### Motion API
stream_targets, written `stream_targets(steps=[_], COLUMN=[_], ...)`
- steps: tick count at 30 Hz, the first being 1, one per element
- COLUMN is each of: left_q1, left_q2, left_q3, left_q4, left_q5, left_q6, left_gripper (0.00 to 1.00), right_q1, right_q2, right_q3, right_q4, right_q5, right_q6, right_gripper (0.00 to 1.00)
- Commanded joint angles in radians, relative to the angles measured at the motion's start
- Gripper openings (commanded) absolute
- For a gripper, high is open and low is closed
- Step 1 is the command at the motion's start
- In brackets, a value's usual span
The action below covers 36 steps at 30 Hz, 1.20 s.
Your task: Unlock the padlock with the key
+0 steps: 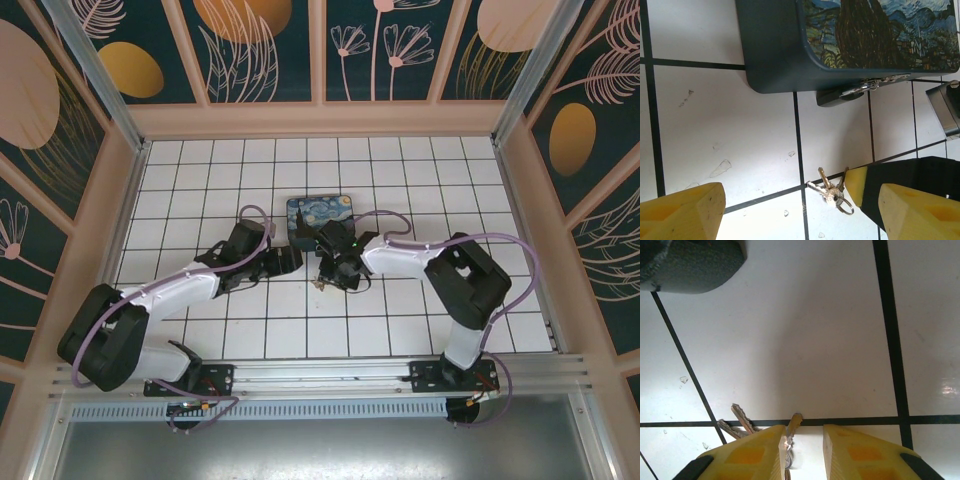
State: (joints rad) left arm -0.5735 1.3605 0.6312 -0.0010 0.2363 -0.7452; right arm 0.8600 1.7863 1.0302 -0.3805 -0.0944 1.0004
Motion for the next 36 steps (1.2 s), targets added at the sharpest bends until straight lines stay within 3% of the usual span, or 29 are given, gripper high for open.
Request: stream_targets(steps=[1, 22, 36], left_q1=[0.015, 0.056, 0.07], left_q2=[-0.029, -0.083, -0.109], left_q3=[-0.008, -0.031, -0.034], left_q4=[-0.009, -0.024, -0.07], left_q5=[0.012, 0.009, -0.022], left_q6=[0.021, 0.029, 0.046], left_gripper=[0.81, 0.8, 0.8], right_q1=[0.017, 0.048, 0.053], right_q2=[0.072, 0.118, 0.089], right_q3=[0.022, 0.166, 0.14], right_q4=[0.06, 0.028, -0.028], right_q5=[0.003, -0.002, 0.026], right_q6=[-0.002, -0.004, -0.041], right_gripper=[0.24, 0.24, 0.27])
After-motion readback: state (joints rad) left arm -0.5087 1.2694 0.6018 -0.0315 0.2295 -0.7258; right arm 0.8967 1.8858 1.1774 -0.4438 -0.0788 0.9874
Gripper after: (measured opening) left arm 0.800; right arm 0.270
